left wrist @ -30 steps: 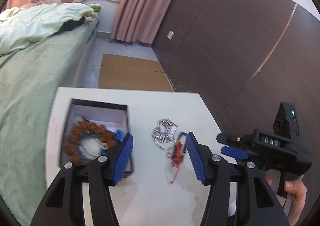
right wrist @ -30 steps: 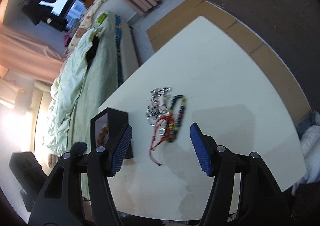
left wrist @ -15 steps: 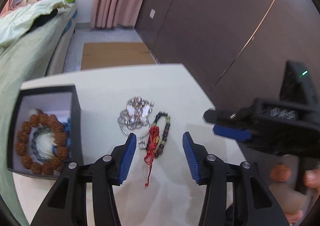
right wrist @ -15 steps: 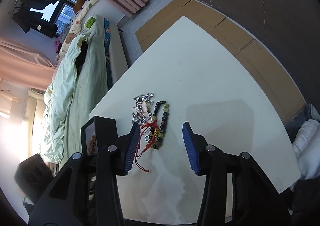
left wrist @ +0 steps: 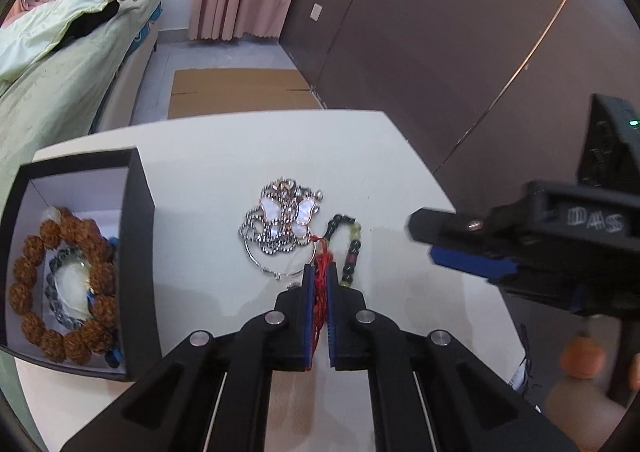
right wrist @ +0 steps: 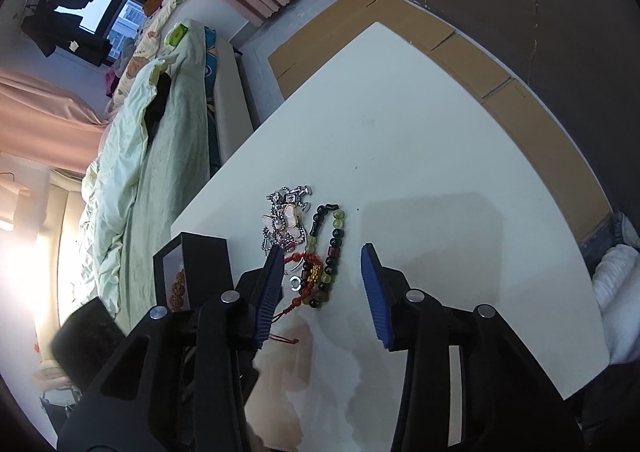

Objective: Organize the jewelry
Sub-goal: 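Close the left gripper on the red-string bracelet while the right grasps the dark bead bracelet, then open the left gripper over the black box while the right drops the dark bead bracelet in, then move the left gripper to the silver butterfly chain and close on it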

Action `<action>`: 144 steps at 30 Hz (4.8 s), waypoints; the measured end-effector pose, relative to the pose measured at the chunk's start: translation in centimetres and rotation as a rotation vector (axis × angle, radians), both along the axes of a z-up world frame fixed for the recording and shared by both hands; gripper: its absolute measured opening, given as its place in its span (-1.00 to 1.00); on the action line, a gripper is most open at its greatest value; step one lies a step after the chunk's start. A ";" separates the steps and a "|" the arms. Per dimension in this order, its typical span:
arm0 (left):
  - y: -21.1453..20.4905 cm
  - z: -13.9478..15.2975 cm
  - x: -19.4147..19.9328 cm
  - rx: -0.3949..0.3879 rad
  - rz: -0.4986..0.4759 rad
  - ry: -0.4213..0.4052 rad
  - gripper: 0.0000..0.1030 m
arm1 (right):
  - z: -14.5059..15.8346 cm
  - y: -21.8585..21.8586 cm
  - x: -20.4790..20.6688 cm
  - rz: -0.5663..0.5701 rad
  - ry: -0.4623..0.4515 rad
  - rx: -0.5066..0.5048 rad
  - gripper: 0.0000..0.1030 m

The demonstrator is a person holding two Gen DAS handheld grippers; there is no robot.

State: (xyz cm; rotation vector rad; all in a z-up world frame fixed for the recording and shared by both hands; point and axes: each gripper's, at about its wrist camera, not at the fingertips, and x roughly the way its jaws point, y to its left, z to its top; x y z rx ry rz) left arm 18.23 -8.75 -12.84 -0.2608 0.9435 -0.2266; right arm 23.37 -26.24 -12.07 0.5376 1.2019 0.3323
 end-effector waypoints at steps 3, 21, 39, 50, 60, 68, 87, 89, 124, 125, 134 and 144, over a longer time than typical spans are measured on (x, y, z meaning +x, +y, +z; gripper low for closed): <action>0.7 0.8 -0.1 -0.008 0.010 -0.016 -0.94 | -0.3 0.9 0.4 0.007 -0.001 -0.041 -0.27; 6.1 5.2 -1.4 -0.078 0.080 -0.086 -0.93 | -2.6 6.3 1.8 0.102 -0.037 -0.348 -0.49; 11.5 8.0 -4.6 -0.071 0.208 -0.155 -0.93 | -1.7 7.8 -0.4 0.130 -0.147 -0.501 -0.83; 13.3 8.2 -6.3 -0.081 0.244 -0.153 -0.93 | 4.0 8.0 -3.9 0.130 -0.292 -0.277 -0.83; 13.8 6.7 -5.7 -0.095 0.245 -0.078 -0.87 | 6.4 9.4 -5.9 0.153 -0.369 -0.127 -0.83; 15.6 7.9 -6.4 -0.100 0.308 -0.130 -0.05 | 7.3 11.3 -6.6 0.200 -0.408 -0.012 -0.83; 19.3 8.8 -7.8 -0.129 0.407 -0.141 -0.05 | 4.8 16.1 -6.5 0.340 -0.270 0.097 -0.48; 19.3 8.9 -7.9 -0.127 0.405 -0.143 -0.05 | 5.0 15.5 -6.5 0.323 -0.284 0.100 -0.36; 8.6 7.6 -4.3 -0.041 0.153 -0.124 -0.08 | 2.0 1.6 -1.9 0.033 -0.119 -0.024 0.34; 8.1 7.5 -4.1 -0.037 0.144 -0.122 -0.08 | 1.9 1.4 -1.8 0.026 -0.115 -0.022 0.33; 4.3 6.3 -1.2 0.010 0.050 -0.051 -0.40 | 1.7 -0.7 -0.3 -0.044 -0.084 0.014 0.26; 1.0 2.6 2.1 0.023 -0.036 0.013 -0.50 | 1.6 -1.6 0.6 -0.062 -0.058 0.057 0.26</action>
